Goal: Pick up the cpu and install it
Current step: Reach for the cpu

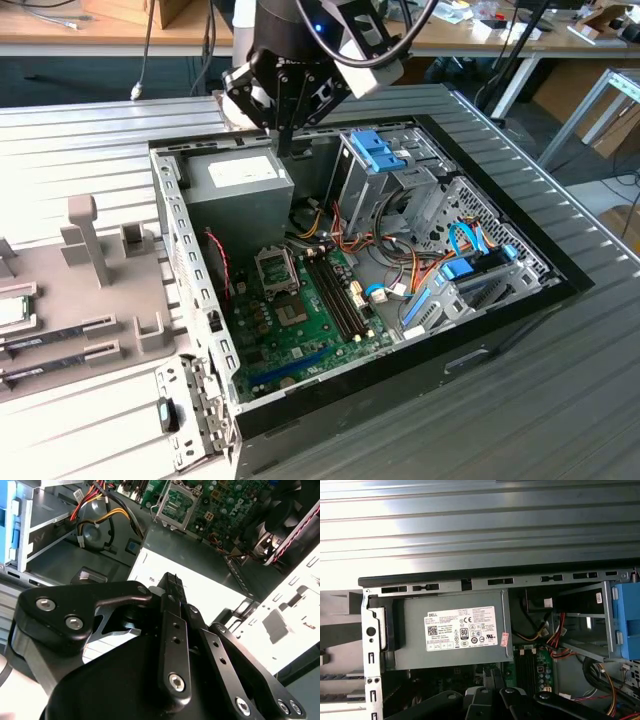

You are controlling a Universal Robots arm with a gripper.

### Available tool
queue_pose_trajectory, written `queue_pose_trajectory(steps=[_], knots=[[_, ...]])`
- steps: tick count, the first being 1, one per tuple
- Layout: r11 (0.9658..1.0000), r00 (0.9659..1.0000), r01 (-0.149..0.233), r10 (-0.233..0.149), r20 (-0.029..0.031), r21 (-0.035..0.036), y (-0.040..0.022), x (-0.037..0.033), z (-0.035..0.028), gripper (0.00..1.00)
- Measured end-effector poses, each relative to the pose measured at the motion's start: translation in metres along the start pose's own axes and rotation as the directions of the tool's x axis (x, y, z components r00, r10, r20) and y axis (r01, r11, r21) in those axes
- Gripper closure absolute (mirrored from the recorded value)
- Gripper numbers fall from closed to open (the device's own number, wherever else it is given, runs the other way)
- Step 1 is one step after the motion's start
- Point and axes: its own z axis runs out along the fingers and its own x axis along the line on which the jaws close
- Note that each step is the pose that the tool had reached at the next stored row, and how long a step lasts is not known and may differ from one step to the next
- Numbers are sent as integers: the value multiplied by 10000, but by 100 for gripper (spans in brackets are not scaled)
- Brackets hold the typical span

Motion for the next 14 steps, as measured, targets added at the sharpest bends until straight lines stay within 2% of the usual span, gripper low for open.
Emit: queue_pose_trajectory(steps=[14], knots=[[10000,10000,1,-1,0,0,-3,42,-1,89]])
